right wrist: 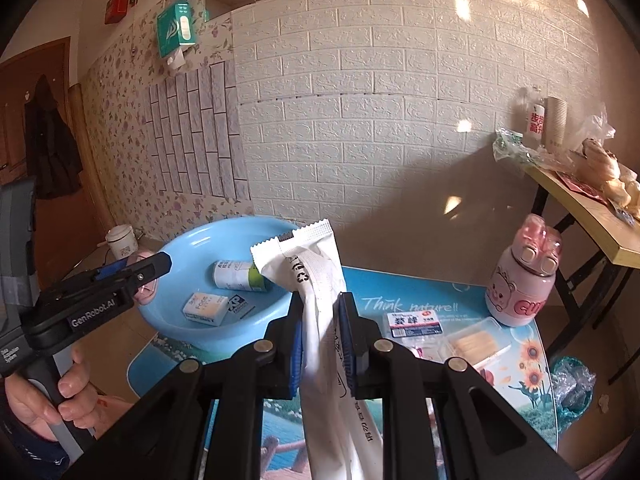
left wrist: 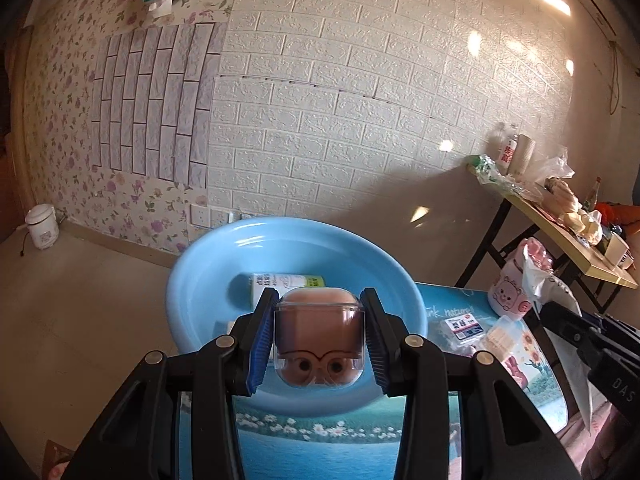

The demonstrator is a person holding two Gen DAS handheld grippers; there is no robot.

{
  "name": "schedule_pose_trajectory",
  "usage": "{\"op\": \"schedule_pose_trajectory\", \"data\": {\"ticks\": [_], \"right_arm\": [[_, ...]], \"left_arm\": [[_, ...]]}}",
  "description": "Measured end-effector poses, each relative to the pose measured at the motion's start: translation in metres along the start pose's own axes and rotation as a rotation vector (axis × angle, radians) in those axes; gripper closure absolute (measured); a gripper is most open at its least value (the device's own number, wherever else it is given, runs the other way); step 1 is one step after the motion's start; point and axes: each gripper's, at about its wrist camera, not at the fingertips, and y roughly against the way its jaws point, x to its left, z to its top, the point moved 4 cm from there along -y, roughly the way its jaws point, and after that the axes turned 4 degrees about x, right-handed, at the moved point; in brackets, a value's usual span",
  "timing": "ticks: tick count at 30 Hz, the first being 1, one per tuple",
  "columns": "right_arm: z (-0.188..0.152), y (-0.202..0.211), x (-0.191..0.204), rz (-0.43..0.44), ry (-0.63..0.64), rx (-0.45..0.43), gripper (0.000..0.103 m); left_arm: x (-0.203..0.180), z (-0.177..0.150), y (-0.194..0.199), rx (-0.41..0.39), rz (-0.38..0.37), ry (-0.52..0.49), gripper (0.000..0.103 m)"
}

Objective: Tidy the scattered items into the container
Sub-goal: 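Carry the pink box toward the basin while the right gripper carries the white packet, then drop the pink box into the basin while the right gripper holds the packet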

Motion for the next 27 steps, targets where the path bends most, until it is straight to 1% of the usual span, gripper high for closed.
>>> {"op": "schedule_pose_trajectory", "data": {"ticks": [5, 17, 21, 27], "right_arm": [[0.010, -0.014, 0.010, 0.018, 0.022, 0.008, 0.086], [0.020, -0.047, 0.029, 0.046, 0.059, 0.047, 0.086], [0.022, -0.056, 0.034, 0.056, 0.069, 0.055, 0.086], [0.030, -0.070, 0.043, 0.061, 0.081, 0.070, 0.086]], "left_arm": [[0.014, 0.008, -0.015, 0.003, 0.032, -0.006, 0.063], [0.032, 0.017, -0.051, 0.042, 0.100, -0.039, 0.063], [0.038, 0.016, -0.060, 0.058, 0.099, -0.030, 0.063], [0.031, 0.013, -0.075, 0.077, 0.087, -0.053, 0.063]]}}
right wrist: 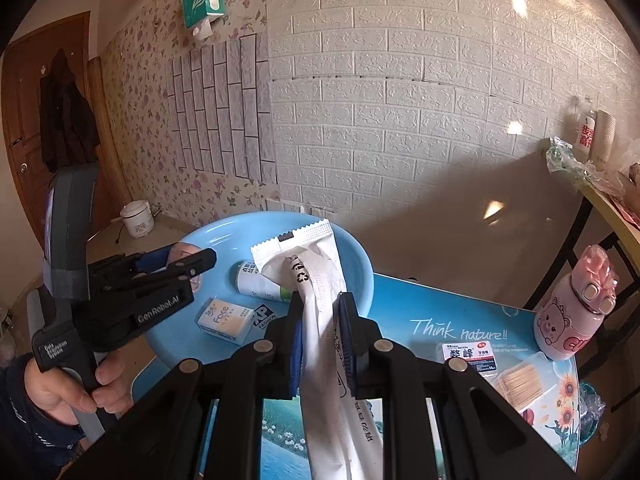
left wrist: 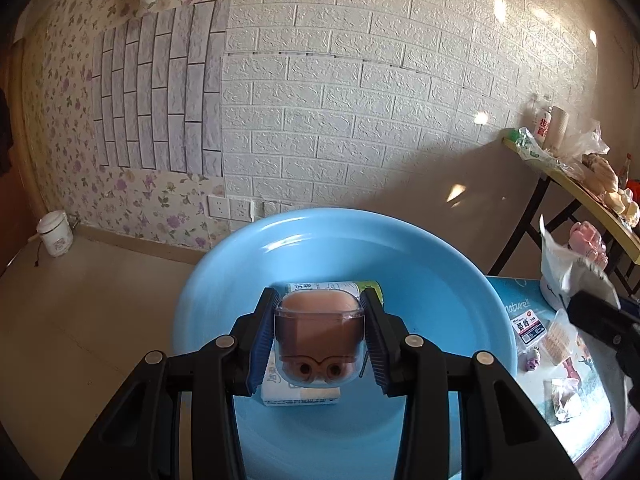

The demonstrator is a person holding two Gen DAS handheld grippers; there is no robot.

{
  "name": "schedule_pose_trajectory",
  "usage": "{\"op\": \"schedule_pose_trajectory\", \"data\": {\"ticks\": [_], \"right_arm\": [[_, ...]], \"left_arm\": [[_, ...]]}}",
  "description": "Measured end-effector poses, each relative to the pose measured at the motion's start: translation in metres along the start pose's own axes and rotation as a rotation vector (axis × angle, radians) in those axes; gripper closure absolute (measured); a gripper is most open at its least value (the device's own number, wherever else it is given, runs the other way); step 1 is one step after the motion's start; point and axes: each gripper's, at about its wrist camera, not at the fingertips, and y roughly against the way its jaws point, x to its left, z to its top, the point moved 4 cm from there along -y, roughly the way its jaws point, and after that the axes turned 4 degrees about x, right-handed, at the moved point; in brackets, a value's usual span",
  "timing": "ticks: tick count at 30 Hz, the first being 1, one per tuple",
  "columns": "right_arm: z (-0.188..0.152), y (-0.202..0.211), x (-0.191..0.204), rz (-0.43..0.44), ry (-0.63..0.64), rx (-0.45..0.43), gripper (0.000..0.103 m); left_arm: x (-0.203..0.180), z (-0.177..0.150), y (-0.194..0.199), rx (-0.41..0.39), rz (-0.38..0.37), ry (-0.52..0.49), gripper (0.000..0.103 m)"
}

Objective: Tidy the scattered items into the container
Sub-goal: 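Drop the pink box into the basin while the right gripper holds the packet, then lower the white packet into the basin and open the right gripper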

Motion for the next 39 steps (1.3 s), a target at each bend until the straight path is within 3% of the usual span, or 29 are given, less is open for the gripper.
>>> {"op": "schedule_pose_trajectory", "data": {"ticks": [9, 11, 13, 22, 30, 37, 39], "right_arm": [[0.011, -0.007, 0.003, -0.002, 0.006, -0.006, 0.086], [0.011, -0.011, 0.004, 0.001, 0.004, 0.002, 0.086], [0.011, -0.016, 0.005, 0.007, 0.004, 0.010, 0.086], [0.024, -0.040, 0.013, 0.035, -0.018, 0.037, 0.086], [0.038, -0.079, 0.030, 0.041, -0.032, 0.072, 0.086], [0.030, -0.110, 0.042, 0.054, -0.022, 0.133, 0.085], [0.027, -0.114, 0.042, 0.046, -0.027, 0.151, 0.075]], "left_arm": [[-0.007, 0.000, -0.015, 0.019, 0.006, -0.028, 0.063], [-0.005, 0.000, -0.014, 0.012, 0.009, -0.025, 0.059], [-0.003, 0.001, -0.013, 0.009, 0.017, -0.020, 0.046], [0.017, 0.003, 0.007, -0.033, 0.040, 0.000, 0.036], [0.028, 0.007, 0.015, -0.043, 0.059, 0.022, 0.035], [0.032, 0.007, 0.015, -0.045, 0.068, 0.025, 0.035], [0.034, 0.006, 0.014, -0.045, 0.075, 0.031, 0.035]]}}
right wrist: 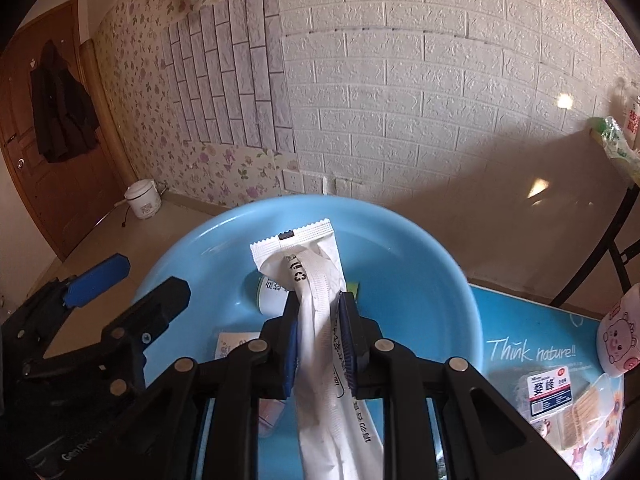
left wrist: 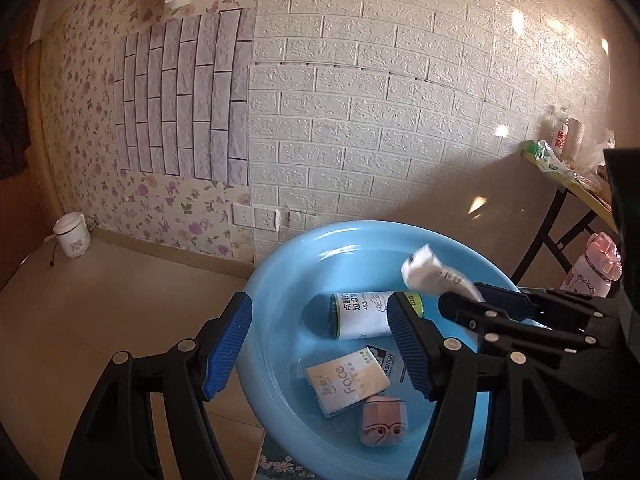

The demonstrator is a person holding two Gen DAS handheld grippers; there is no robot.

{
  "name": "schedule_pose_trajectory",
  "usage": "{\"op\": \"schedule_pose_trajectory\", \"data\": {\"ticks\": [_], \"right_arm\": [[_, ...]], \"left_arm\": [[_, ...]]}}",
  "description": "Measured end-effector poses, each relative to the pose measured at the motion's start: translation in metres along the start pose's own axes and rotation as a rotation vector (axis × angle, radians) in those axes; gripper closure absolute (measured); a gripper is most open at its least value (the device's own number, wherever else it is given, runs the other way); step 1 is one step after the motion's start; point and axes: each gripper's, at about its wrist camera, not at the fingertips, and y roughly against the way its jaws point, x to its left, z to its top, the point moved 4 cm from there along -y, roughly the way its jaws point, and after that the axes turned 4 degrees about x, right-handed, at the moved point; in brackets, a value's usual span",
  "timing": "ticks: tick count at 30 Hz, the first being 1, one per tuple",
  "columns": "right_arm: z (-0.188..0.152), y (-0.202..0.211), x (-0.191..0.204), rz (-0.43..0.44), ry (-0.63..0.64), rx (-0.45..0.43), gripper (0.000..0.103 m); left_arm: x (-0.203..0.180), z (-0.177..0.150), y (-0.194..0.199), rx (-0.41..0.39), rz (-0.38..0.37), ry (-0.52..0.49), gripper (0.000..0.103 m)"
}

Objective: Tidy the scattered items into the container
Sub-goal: 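Lower the white packet into the basin and open the right gripper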

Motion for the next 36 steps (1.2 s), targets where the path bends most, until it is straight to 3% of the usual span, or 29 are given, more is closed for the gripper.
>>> {"op": "schedule_pose_trajectory", "data": {"ticks": [2, 5, 6, 21, 36], "right_arm": [[-0.001, -0.002, -0.003, -0.036, -0.007, 0.007, 0.058], [-0.003, 0.002, -0.008, -0.034, -0.020, -0.012, 0.042], [-0.004, 0.004, -0.010, -0.034, -0.024, -0.015, 0.041], [-0.012, 0.042, -0.020, -0.001, -0.076, -0.083, 0.041], [-0.038, 0.097, -0.106, -0.048, -0.275, -0.152, 0.041]], "left_arm": [[0.002, 0.000, -0.001, 0.003, -0.001, 0.008, 0.035], [0.003, -0.001, -0.002, 0.003, 0.004, 0.009, 0.035], [0.003, -0.001, -0.001, 0.003, 0.004, 0.008, 0.035], [0.001, 0.002, 0.018, -0.009, 0.011, 0.016, 0.035], [-0.021, -0.005, 0.037, -0.009, -0.003, -0.005, 0.034]]}}
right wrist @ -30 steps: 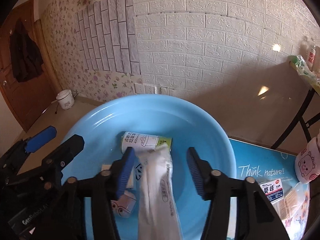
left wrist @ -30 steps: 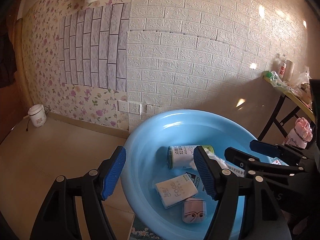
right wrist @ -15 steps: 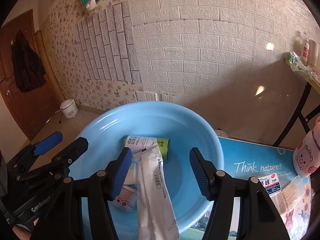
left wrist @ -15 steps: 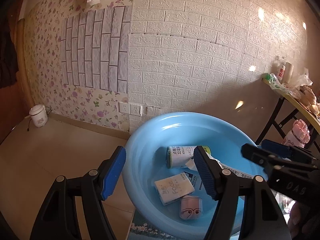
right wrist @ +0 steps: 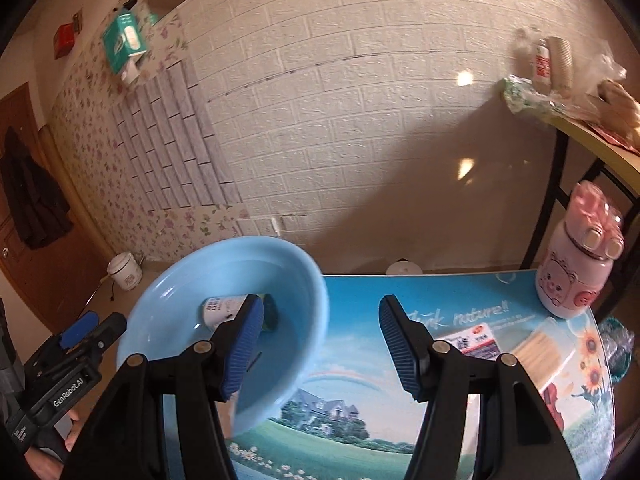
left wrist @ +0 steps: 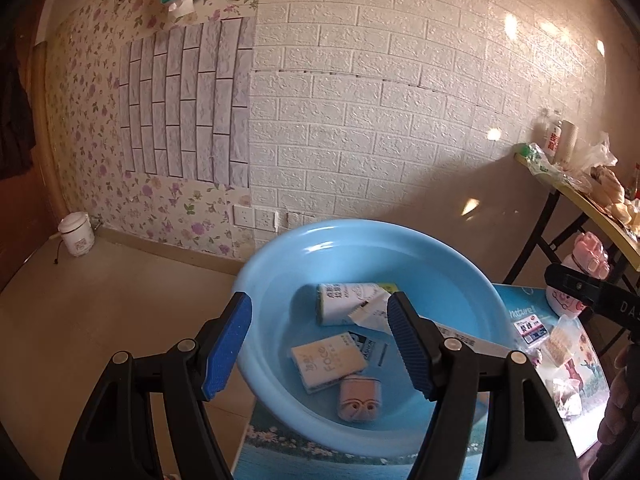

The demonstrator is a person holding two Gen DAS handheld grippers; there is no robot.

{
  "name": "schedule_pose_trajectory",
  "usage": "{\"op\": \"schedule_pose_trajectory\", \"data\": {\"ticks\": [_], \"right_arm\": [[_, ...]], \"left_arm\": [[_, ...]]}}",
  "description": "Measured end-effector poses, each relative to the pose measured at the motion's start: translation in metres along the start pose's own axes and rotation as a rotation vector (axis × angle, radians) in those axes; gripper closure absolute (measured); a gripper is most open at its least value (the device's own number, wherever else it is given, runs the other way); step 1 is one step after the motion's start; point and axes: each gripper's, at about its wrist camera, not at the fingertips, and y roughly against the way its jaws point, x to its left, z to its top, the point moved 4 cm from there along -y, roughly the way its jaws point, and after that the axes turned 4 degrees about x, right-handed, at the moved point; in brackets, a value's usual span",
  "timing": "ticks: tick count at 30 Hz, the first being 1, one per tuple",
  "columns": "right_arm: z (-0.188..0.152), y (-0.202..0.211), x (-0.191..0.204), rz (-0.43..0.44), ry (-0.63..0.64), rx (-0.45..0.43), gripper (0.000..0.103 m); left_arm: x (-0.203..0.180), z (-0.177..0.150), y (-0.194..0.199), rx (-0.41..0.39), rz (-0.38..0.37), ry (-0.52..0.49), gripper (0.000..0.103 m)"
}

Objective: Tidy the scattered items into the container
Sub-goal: 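Lower the white packet into the basin and open the right gripper, then move both grippers from the basin over the table toward the figurine and snack bag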

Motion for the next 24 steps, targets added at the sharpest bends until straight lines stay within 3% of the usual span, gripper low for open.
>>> {"op": "schedule_pose_trajectory", "data": {"ticks": [11, 24], "right_arm": [[-0.019, 0.027, -0.036, -0.028, -0.042, -0.017, 0.041], [-0.037, 0.092, -0.104, -0.130, -0.076, -0.093, 0.041]], "left_arm": [[-0.066, -0.024, 0.013, 0.028, -0.084, -0.084, 0.034], [-0.159, -0.049, 0.023, 0.044, -0.198, -0.191, 0.034]]}}
